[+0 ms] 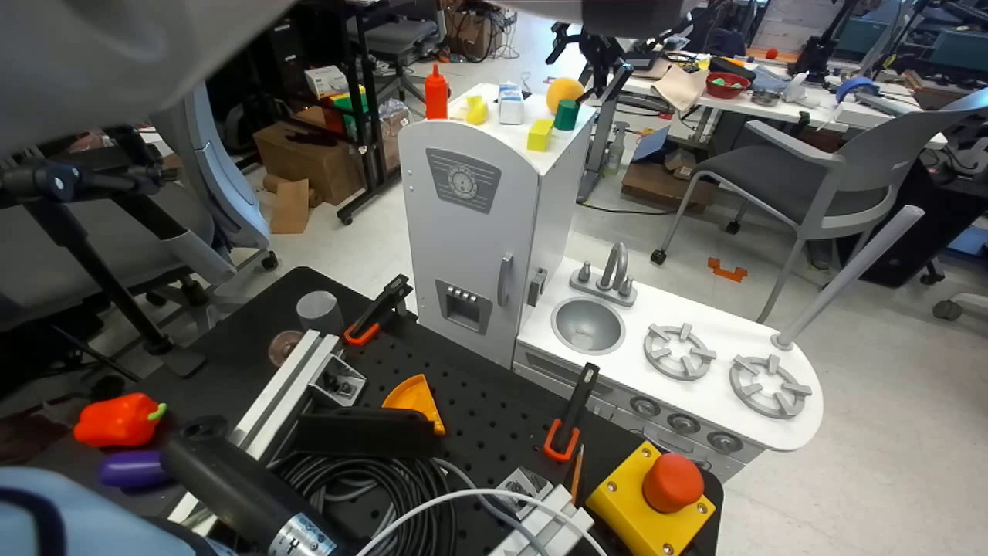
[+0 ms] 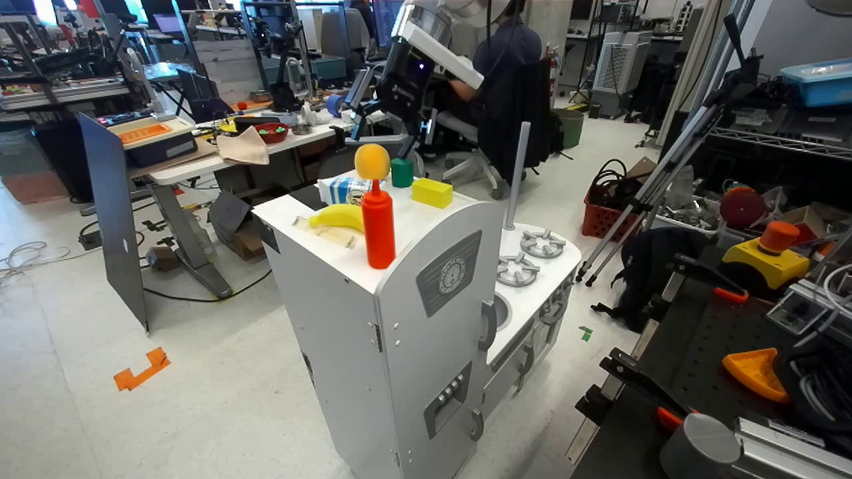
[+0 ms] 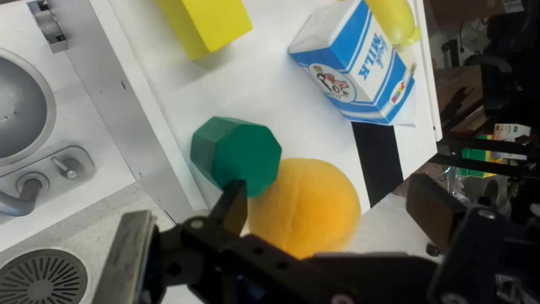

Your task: Move the yellow plush toy on top of the cabinet forwards

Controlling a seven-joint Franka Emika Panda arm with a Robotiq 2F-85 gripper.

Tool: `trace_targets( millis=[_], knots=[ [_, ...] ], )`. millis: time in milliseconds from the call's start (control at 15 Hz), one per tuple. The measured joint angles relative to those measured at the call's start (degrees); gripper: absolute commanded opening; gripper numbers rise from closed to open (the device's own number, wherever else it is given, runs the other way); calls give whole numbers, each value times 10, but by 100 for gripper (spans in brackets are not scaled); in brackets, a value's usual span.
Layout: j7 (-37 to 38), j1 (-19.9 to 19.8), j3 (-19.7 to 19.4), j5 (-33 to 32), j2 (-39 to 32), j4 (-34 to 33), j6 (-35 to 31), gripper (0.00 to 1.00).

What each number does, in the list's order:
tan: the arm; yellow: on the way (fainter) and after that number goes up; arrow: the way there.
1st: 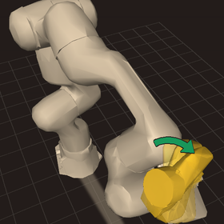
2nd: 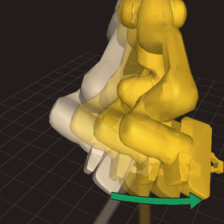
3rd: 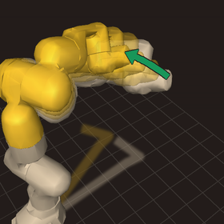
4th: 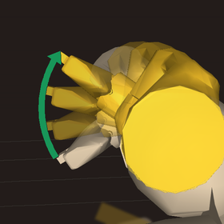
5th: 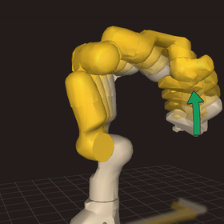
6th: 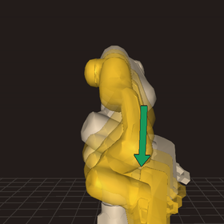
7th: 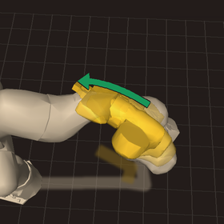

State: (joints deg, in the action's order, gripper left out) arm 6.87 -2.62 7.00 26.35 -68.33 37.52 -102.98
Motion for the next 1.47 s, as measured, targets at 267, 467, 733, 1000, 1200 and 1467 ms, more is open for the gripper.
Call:
trace_targets(
  millis=[267,467,733,1000,1200,1467],
  knots=[
    [13,2,2,-6,-29,-45,14,100],
    [14,8,2,-6,-38,-60,19,100],
    [14,17,1,-8,-38,-73,19,100],
    [14,30,-9,-33,-38,-83,18,100],
    [14,40,-19,-55,-38,-89,18,100],
    [14,48,-34,-76,-38,-93,18,100]
  ],
)
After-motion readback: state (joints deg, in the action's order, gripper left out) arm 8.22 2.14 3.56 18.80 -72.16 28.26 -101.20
